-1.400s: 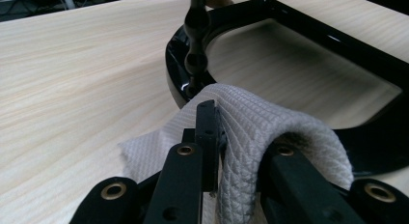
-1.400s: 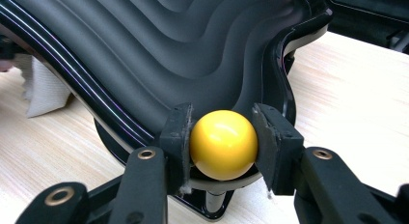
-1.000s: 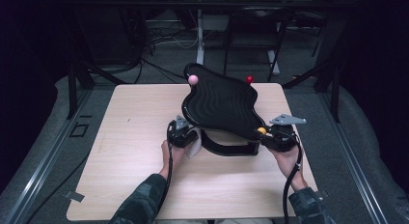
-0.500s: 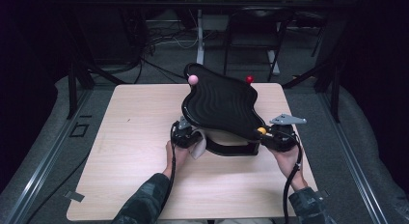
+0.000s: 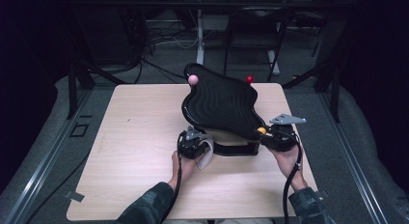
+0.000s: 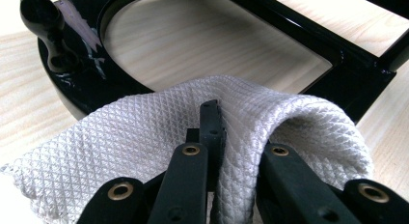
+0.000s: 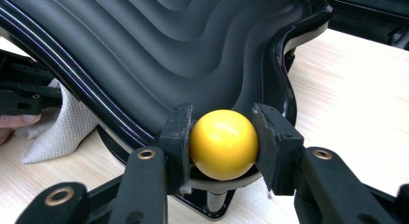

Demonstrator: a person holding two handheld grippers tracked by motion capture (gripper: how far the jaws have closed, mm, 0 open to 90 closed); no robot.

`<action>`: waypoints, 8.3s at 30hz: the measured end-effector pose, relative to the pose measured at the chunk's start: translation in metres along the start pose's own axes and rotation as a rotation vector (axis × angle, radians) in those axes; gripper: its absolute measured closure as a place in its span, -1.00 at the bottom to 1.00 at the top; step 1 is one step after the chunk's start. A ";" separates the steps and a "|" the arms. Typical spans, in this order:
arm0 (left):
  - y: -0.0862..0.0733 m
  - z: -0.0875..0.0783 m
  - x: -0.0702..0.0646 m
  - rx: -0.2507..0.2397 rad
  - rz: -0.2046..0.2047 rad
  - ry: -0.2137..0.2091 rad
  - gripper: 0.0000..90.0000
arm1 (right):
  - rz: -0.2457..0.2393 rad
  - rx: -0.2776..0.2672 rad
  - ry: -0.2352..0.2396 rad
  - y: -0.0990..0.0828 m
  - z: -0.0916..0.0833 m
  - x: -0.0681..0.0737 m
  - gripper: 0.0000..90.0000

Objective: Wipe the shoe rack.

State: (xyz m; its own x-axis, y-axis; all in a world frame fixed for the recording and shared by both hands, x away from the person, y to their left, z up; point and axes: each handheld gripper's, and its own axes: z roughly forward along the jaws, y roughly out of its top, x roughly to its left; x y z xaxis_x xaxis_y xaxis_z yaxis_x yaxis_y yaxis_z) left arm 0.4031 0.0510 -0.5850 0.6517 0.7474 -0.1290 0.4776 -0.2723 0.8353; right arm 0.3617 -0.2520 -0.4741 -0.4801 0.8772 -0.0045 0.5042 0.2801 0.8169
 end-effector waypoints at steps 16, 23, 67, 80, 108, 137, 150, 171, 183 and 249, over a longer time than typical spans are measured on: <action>0.017 0.003 0.035 0.001 -0.046 0.116 0.90 | -0.001 0.003 0.000 0.000 0.001 0.000 0.32; 0.021 0.004 0.053 0.012 -0.068 0.144 0.88 | -0.004 0.003 -0.005 0.001 0.001 0.001 0.32; 0.091 -0.121 0.059 -0.117 0.086 0.042 0.89 | -0.016 0.008 -0.023 0.001 0.002 0.003 0.32; 0.147 -0.126 0.066 -0.140 0.134 0.080 0.86 | -0.024 0.009 -0.028 0.002 0.003 0.003 0.32; 0.153 -0.135 0.060 -0.136 0.159 -0.003 0.87 | -0.026 0.009 -0.039 0.002 0.004 0.004 0.32; 0.127 -0.168 0.023 -0.170 0.181 0.027 0.87 | -0.032 0.014 -0.039 0.003 0.004 0.004 0.32; 0.159 -0.144 0.043 -0.129 0.136 0.024 0.88 | -0.031 0.015 -0.040 0.003 0.004 0.005 0.32; 0.157 -0.148 0.039 -0.123 0.131 0.009 0.89 | -0.030 0.015 -0.042 0.003 0.004 0.004 0.32; 0.134 -0.167 0.017 -0.148 0.173 -0.021 0.88 | -0.031 0.019 -0.047 0.004 0.004 0.005 0.32; 0.028 -0.231 0.060 -0.117 -0.051 0.112 0.87 | -0.043 0.022 -0.025 0.005 0.006 0.000 0.33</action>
State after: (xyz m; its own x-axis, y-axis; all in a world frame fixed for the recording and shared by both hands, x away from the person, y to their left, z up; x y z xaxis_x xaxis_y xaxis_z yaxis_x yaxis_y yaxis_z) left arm 0.3200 0.2284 -0.4456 0.5554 0.8232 -0.1179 0.4320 -0.1645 0.8867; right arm 0.3686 -0.2476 -0.4731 -0.4837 0.8736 -0.0539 0.4992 0.3259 0.8028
